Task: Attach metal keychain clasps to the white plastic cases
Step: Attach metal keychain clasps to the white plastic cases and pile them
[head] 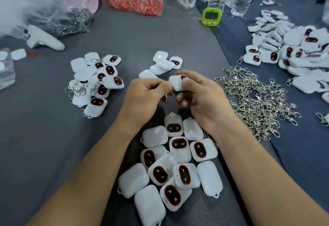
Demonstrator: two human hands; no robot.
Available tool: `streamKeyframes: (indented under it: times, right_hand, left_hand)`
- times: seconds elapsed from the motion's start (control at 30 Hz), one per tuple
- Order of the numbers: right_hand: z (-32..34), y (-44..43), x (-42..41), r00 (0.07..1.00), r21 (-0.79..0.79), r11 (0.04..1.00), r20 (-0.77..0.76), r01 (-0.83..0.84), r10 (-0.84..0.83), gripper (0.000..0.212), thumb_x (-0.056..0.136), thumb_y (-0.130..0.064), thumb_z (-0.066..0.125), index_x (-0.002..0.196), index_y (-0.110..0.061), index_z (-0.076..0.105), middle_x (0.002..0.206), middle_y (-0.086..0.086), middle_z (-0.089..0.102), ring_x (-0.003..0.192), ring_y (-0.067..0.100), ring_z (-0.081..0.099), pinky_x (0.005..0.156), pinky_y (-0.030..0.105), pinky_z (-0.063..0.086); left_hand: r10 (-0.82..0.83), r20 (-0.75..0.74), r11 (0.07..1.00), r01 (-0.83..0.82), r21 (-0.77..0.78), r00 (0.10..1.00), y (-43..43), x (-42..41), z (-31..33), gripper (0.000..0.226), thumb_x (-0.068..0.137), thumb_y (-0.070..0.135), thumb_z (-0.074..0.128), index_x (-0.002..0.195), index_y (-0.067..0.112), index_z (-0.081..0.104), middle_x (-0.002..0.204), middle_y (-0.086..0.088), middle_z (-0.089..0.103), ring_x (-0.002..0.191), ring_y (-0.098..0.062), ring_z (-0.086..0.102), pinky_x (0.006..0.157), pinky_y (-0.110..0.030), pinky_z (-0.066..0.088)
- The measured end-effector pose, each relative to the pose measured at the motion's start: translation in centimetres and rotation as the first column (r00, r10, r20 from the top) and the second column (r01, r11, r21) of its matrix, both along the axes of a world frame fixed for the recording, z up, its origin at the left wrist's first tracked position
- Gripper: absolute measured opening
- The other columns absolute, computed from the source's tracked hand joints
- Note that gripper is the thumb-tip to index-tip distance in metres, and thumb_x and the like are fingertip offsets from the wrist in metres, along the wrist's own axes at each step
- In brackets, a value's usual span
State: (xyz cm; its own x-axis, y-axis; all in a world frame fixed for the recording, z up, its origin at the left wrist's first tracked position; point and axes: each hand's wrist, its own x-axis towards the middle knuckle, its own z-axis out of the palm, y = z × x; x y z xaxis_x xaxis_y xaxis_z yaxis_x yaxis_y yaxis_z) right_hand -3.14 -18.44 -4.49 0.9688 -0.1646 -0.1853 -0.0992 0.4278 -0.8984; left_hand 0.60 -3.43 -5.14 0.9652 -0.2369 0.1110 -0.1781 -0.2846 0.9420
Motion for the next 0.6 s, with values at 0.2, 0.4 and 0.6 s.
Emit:
streamKeyframes:
  times: [0.2, 0.4, 0.6]
  right_hand:
    - [-0.2, -0.1, -0.1, 0.998, -0.041, 0.998, 0.045, 0.051, -0.05, 0.026, 0.097, 0.006, 0.051, 0.115, -0.006, 0.067, 0.074, 0.01, 0.067, 0.05, 0.017, 0.054, 0.042, 0.022, 0.04]
    - [-1.0, 0.4, -0.7, 0.976, -0.746, 0.638, 0.214, 0.193, -0.045, 0.029, 0.089, -0.006, 0.067, 0.104, -0.03, 0.073, 0.052, -0.011, 0.051, 0.048, 0.01, 0.043, 0.051, 0.025, 0.039]
    - [-0.3, 0.1, 0.2, 0.994, -0.259, 0.96, 0.069, 0.105, -0.09, 0.021, 0.097, 0.005, 0.055, 0.11, -0.005, 0.068, 0.068, 0.01, 0.066, 0.048, 0.021, 0.056, 0.042, 0.025, 0.045]
  left_hand:
    - [-0.064, 0.287, 0.975, -0.001, 0.221, 0.956, 0.3, 0.1, -0.1, 0.021, 0.088, 0.027, 0.068, 0.07, 0.018, 0.072, 0.059, 0.006, 0.058, 0.06, -0.006, 0.048, 0.058, -0.021, 0.039]
    - [-0.213, 0.484, 0.698, -0.215, 0.683, 0.849, -0.1, -0.7, 0.5, 0.017, 0.071, 0.001, 0.075, 0.058, 0.009, 0.069, 0.061, -0.01, 0.051, 0.063, -0.029, 0.05, 0.062, -0.029, 0.024]
    - [-0.086, 0.372, 0.867, -0.115, 0.485, 0.924, -0.1, 0.2, 0.3, 0.02, 0.086, 0.02, 0.07, 0.067, 0.015, 0.067, 0.061, -0.006, 0.061, 0.064, -0.025, 0.048, 0.062, -0.036, 0.039]
